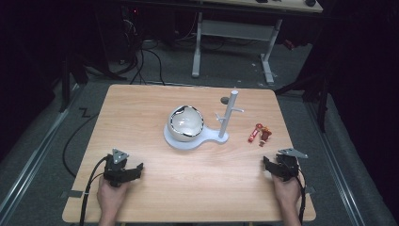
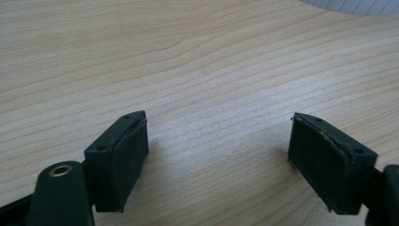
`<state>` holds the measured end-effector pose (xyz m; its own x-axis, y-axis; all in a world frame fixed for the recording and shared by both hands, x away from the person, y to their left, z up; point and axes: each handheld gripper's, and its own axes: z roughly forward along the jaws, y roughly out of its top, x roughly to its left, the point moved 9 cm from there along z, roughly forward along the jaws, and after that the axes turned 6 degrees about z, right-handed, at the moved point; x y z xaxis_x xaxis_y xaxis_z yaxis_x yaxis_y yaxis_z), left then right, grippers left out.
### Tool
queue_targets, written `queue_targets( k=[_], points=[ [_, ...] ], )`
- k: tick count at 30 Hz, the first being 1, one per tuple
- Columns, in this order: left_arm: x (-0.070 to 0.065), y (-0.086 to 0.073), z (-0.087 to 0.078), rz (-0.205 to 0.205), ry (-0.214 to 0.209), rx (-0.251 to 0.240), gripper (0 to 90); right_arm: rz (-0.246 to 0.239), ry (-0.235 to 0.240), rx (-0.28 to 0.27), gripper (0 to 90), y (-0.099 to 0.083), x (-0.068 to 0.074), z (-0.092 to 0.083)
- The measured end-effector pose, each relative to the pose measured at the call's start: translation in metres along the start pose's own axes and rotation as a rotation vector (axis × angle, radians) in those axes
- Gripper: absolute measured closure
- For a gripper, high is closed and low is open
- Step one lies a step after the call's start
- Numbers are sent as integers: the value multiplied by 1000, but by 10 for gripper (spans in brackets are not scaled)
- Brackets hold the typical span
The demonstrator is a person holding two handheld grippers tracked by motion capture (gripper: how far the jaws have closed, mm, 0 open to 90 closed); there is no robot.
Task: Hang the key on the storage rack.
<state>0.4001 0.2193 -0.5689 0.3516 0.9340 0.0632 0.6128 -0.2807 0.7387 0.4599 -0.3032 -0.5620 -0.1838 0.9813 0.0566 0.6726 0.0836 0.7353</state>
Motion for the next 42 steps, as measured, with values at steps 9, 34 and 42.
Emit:
queue_targets(
  k=[9,34,42],
  points=[
    [0,0,0,0,0,0,213,1,1,0,410,0,0,0],
    [0,0,0,-1,0,0,213,2,3,-6,463,1,1,0],
    [0,0,0,-1,0,0,213,15,34,-20,472,3,4,-1]
  ],
)
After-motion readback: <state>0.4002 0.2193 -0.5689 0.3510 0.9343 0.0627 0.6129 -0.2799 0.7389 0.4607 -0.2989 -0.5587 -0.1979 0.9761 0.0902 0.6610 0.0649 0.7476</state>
